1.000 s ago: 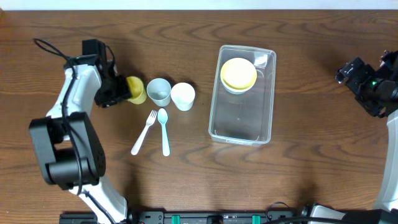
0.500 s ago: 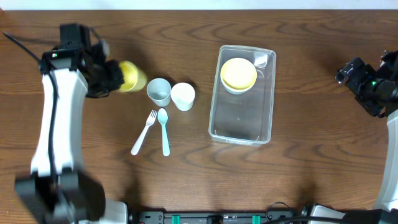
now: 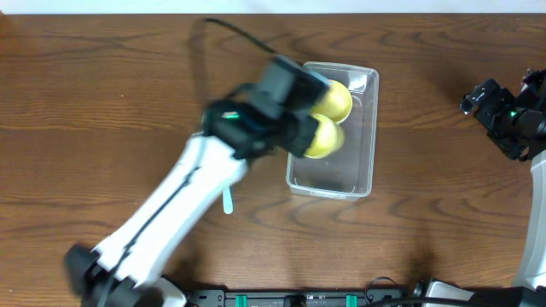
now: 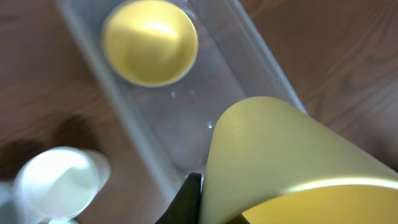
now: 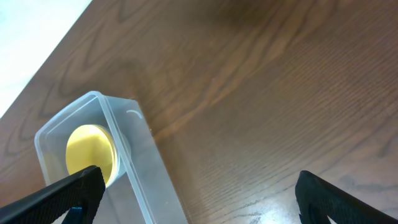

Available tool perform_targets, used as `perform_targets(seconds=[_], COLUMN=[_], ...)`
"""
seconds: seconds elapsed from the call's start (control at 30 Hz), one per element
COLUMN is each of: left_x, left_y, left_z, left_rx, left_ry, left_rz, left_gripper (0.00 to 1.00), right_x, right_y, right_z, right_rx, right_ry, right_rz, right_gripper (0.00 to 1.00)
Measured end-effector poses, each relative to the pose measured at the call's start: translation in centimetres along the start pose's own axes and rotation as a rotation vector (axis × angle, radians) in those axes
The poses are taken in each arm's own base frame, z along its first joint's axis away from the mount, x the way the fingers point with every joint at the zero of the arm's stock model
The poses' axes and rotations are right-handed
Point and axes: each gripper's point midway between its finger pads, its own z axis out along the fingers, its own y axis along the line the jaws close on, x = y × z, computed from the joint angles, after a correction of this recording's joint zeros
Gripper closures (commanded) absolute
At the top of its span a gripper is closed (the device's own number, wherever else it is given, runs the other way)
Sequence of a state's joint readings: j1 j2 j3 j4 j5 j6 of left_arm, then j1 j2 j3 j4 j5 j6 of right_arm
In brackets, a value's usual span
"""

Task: Pack container
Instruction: 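Carry the yellow cup into the container's lower half and release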

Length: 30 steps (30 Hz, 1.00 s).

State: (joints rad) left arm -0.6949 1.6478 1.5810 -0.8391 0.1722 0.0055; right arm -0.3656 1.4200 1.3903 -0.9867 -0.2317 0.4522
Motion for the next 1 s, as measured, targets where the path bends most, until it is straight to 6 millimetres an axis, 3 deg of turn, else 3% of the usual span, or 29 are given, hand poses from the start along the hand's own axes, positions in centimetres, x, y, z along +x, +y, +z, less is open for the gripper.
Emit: perform_targets(seconds=[0.17, 0.33, 0.37, 0.43, 0.5, 0.6, 0.77, 0.9, 1.0], left_x=[1.9, 4.7, 5.3, 5.8, 5.8, 5.7, 4.4, 1.7, 0.9], left_y=[-0.1, 1.0, 1.2, 1.3, 1.4, 1.5, 1.3, 2.0, 4.3], left_z=[7.9, 12.7, 13.2, 13.6, 13.6, 13.0, 9.7, 3.6, -1.5], left_rx=[-0.042, -0.073, -0.077, -0.08, -0.086, -0.096, -0.105, -0.175, -0.279], left_ry=[0.13, 0.246, 0.263, 0.282, 0.281, 0.286, 0.283, 0.195, 0.137], left_rz=[0.033, 0.026, 0.025, 0.025, 0.034, 0.043, 0.044, 0.05, 0.032], left_gripper=[0.94, 0.94, 0.9, 0.65, 0.46, 0.26, 0.22, 0.16, 0.15], right_x=[0.0, 0.0, 0.0, 0.0, 0.0, 0.0, 0.0, 0.0, 0.0], right_y=[0.0, 0.0, 0.0, 0.0, 0.0, 0.0, 0.0, 0.0, 0.0], right_z=[0.0, 0.0, 0.0, 0.0, 0.0, 0.0, 0.0, 0.0, 0.0], right_rx=[0.0, 0.0, 0.0, 0.0, 0.0, 0.0, 0.0, 0.0, 0.0], right_ry=[0.0, 0.0, 0.0, 0.0, 0.0, 0.0, 0.0, 0.0, 0.0], right_rz=[0.0, 0.0, 0.0, 0.0, 0.0, 0.0, 0.0, 0.0, 0.0], right_gripper=[0.01, 0.01, 0.01, 0.01, 0.01, 0.01, 0.01, 0.01, 0.01])
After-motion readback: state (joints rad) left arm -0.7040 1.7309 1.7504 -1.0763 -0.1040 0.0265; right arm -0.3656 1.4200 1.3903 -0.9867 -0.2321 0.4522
